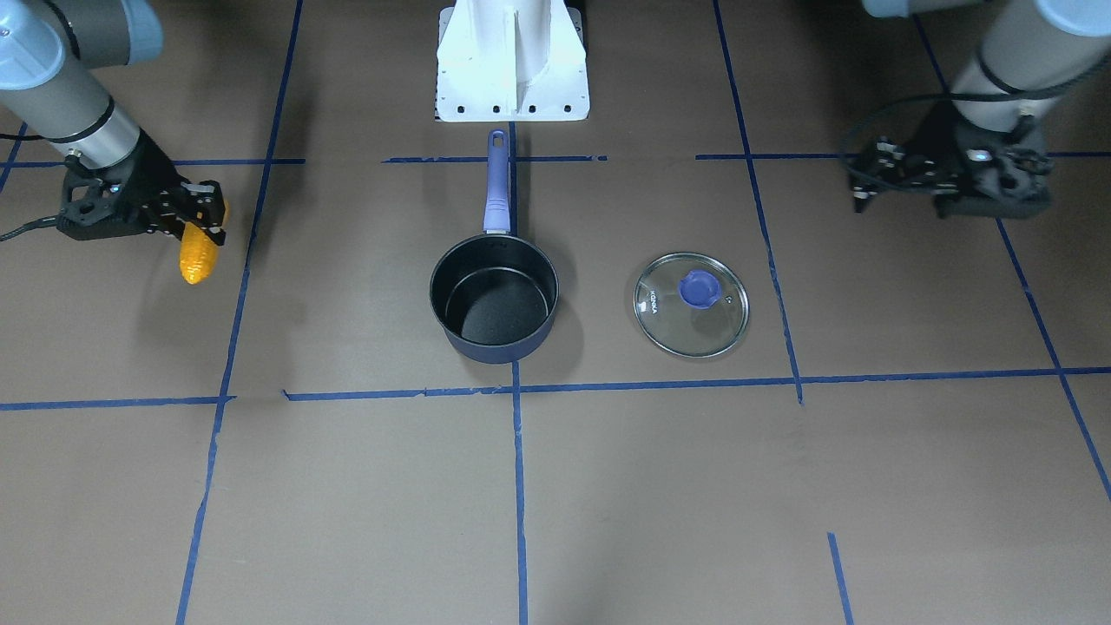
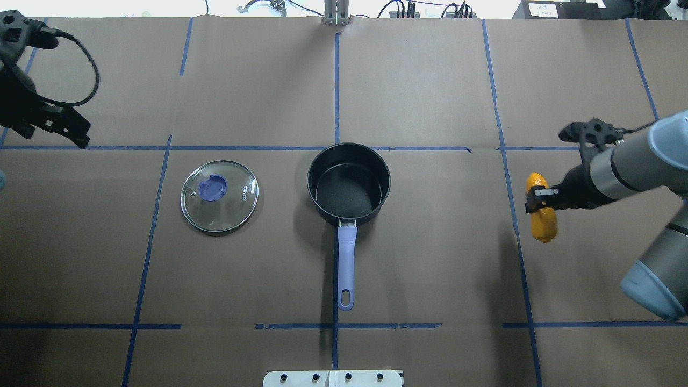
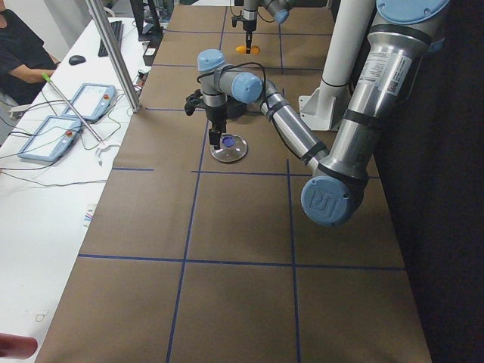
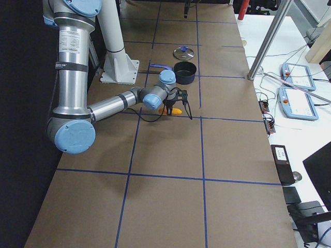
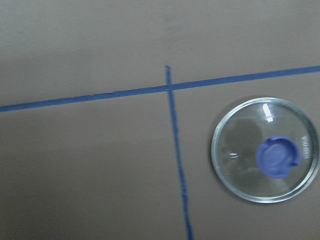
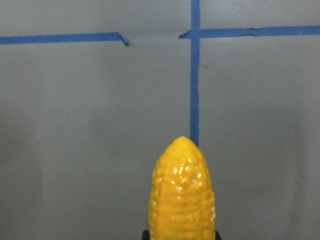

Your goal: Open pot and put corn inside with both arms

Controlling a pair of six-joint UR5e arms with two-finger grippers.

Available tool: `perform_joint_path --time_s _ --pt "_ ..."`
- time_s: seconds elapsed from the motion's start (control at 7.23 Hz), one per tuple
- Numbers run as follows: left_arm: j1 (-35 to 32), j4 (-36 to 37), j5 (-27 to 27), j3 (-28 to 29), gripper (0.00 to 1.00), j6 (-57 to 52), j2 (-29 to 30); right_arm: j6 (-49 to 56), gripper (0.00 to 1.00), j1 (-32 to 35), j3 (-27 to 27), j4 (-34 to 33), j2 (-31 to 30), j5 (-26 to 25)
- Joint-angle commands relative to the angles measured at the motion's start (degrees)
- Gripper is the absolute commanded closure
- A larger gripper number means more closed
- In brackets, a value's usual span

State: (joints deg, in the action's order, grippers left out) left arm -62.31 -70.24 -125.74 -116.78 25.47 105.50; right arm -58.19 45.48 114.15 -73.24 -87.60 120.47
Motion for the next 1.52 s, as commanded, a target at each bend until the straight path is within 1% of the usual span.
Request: perform_joint_path --time_s 0.0,0.14,0.28,0.42,0.55,0.69,0.83,0.97,1.25,1.38 --pt "-5.2 -8.7 -1.8 5.7 0.00 -7.2 -4.8 -3.5 0.99 0.1 0.6 -14.4 14.6 0.0" --pt "-8.9 -9.3 -5.4 8.7 0.00 -12.9 -5.5 -5.0 0.99 -0.5 -0.4 -19.6 20.6 -0.1" --pt "-11.5 -9.2 -5.5 10.6 0.00 -16.9 -5.4 -9.6 0.99 -3.7 -4.2 -20.0 26.0 -1.2" --pt "-12.6 -9.3 -5.5 12.2 0.00 -20.4 -5.5 -13.9 0.99 -6.0 -9.4 -19.9 32.4 -3.5" --pt "-14.7 -9.3 -5.4 14.0 0.00 -25.5 -5.6 -15.7 0.98 -7.2 -14.0 -19.8 36.8 -5.0" --pt "-16.2 -9.4 -5.4 15.4 0.00 -30.0 -6.9 -18.7 0.98 -8.5 -17.4 -19.7 40.2 -7.2" --pt "-16.5 -9.5 -5.4 15.7 0.00 -31.4 -7.7 -19.1 0.98 -9.1 -18.0 -17.8 40.4 -7.5" --pt "-16.9 -11.6 -5.4 15.8 0.00 -33.0 -10.0 -19.7 0.98 -9.3 -19.2 -16.9 40.6 -7.5" --pt "-18.3 -14.2 -5.4 16.7 0.00 -34.7 -12.6 -19.8 0.95 -9.6 -19.9 -16.9 41.1 -7.6" --pt "-18.9 -15.8 -5.5 18.3 0.00 -35.7 -12.9 -19.8 0.84 -9.7 -20.5 -16.8 41.5 -7.6"
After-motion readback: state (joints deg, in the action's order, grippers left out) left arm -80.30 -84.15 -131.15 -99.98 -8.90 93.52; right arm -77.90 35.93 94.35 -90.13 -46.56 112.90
